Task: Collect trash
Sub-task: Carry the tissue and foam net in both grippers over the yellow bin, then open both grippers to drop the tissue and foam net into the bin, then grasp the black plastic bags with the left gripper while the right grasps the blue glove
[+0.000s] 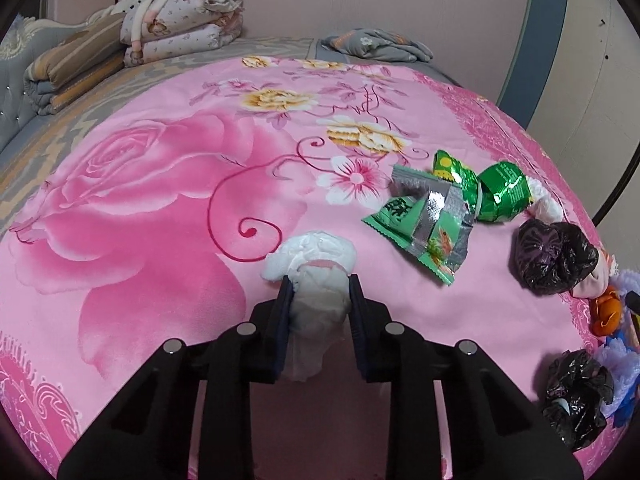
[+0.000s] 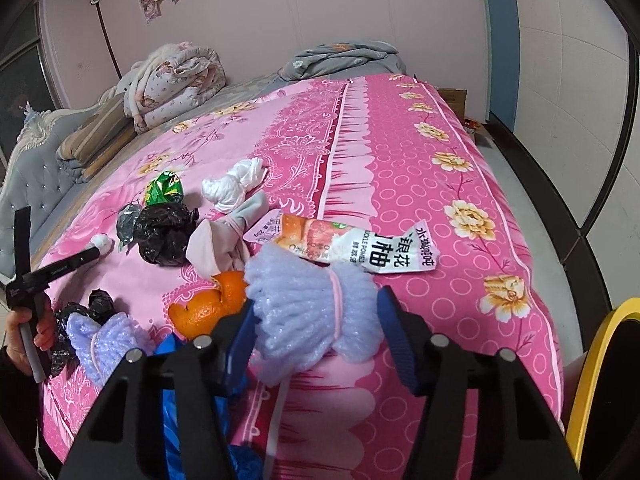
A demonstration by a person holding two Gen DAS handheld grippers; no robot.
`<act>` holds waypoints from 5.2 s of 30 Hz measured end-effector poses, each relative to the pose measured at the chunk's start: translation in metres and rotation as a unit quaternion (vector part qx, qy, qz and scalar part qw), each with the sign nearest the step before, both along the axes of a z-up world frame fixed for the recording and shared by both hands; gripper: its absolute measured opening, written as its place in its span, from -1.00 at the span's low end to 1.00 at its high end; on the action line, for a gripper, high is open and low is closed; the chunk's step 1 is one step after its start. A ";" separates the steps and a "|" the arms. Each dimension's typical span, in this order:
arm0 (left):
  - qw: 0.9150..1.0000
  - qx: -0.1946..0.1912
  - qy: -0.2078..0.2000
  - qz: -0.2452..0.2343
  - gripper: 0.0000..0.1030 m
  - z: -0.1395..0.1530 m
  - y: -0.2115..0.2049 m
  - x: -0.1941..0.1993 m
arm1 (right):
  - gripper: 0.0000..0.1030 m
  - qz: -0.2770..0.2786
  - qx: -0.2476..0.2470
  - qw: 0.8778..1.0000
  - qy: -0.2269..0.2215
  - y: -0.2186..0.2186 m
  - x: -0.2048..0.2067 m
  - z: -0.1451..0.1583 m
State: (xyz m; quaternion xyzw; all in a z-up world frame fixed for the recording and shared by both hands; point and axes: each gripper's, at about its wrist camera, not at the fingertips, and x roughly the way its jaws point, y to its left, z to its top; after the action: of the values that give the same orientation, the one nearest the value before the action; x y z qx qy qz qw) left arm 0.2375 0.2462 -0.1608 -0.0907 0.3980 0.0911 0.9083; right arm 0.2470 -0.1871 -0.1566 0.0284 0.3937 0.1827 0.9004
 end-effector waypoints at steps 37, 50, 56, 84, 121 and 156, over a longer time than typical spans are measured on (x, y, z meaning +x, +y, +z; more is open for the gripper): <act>0.968 0.002 -0.138 -0.208 -0.52 0.182 -0.275 -0.088 | 0.00 -0.096 0.056 0.986 -0.123 -0.155 -0.125 0.151; 0.951 -0.018 -0.135 -0.279 -0.52 0.199 -0.375 -0.062 | 0.00 -0.196 0.033 0.966 -0.163 -0.239 -0.141 0.186; 0.941 -0.025 -0.125 -0.312 -0.52 0.197 -0.425 -0.040 | 0.00 -0.237 0.026 0.957 -0.167 -0.272 -0.137 0.193; 0.907 -0.049 -0.006 -0.418 -0.50 0.079 -0.616 0.013 | 0.02 -0.366 0.017 0.927 -0.075 -0.371 -0.099 0.100; 0.950 0.008 -0.149 -0.275 0.75 0.176 -0.389 -0.061 | 0.61 -0.246 0.002 0.954 -0.172 -0.230 -0.132 0.163; 0.991 0.041 -0.062 -0.111 0.76 0.087 -0.155 -0.123 | 0.63 0.009 -0.024 0.996 -0.082 -0.015 -0.124 0.083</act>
State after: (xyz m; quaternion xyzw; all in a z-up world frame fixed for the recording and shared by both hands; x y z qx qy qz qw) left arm 0.1144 0.0916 -0.0741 -0.0143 0.3449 0.0001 0.9385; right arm 0.1235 -0.2025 -0.0733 -0.0117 0.3234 0.1827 0.9284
